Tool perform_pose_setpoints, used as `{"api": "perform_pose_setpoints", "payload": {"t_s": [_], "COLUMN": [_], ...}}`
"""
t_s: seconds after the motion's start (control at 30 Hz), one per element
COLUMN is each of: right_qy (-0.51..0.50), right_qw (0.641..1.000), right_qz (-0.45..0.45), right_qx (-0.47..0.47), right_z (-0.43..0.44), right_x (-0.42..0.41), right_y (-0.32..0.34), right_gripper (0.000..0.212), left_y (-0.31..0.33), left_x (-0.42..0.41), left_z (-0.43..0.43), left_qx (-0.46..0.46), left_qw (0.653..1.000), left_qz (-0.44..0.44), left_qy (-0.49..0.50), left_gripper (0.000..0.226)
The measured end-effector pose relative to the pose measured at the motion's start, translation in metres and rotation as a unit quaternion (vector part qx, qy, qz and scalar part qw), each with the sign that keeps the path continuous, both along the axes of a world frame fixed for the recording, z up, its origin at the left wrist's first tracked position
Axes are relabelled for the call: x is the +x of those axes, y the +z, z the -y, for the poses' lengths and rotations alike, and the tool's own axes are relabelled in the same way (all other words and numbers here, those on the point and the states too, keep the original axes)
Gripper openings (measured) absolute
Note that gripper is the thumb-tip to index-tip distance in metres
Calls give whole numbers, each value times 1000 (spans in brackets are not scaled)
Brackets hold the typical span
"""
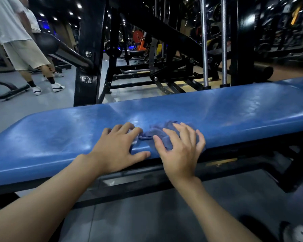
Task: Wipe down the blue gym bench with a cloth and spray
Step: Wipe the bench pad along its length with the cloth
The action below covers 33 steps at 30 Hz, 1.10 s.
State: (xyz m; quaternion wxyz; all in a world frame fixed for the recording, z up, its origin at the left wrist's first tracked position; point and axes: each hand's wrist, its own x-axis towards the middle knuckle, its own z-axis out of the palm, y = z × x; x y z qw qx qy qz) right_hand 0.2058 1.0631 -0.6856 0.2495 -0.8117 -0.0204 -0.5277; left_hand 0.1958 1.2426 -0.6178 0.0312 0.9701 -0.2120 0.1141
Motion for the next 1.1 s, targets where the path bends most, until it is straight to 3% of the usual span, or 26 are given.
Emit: {"api": "perform_pose_setpoints", "payload": {"t_s": [0.1, 0.23, 0.37, 0.53, 0.63, 0.73, 0.87, 0.97, 1.1], "right_qy": [15, -41, -101, 39, 34, -32, -133, -65, 24], "right_qw": [999, 999, 991, 995, 991, 998, 983, 996, 985], "right_qz": [23, 16, 6, 47, 63, 48, 32, 47, 88], "right_qx": [-33, 21, 93, -79, -108, -34, 123, 28, -144], "right_z": [41, 95, 75, 95, 145, 186, 145, 122, 182], "right_x": [6, 16, 16, 14, 22, 30, 31, 23, 30], "right_y": [-6, -7, -5, -13, -13, -11, -5, -15, -15], "right_gripper": [24, 27, 24, 29, 30, 33, 22, 25, 29], "left_y": [0, -2, 0, -1, -2, -4, -5, -2, -2], "left_x": [11, 12, 10, 9, 7, 5, 6, 7, 11], "left_z": [17, 42, 61, 68, 74, 78, 84, 90, 103], "left_qx": [-19, 8, 15, 22, 23, 45, 71, 75, 76], "left_qw": [999, 998, 1000, 999, 998, 997, 995, 995, 996], "left_qz": [13, 26, 26, 26, 33, 38, 29, 30, 37], "left_qy": [-42, -50, -1, 27, 40, 48, 57, 50, 22], "left_gripper": [67, 62, 58, 60, 66, 75, 83, 85, 82]}}
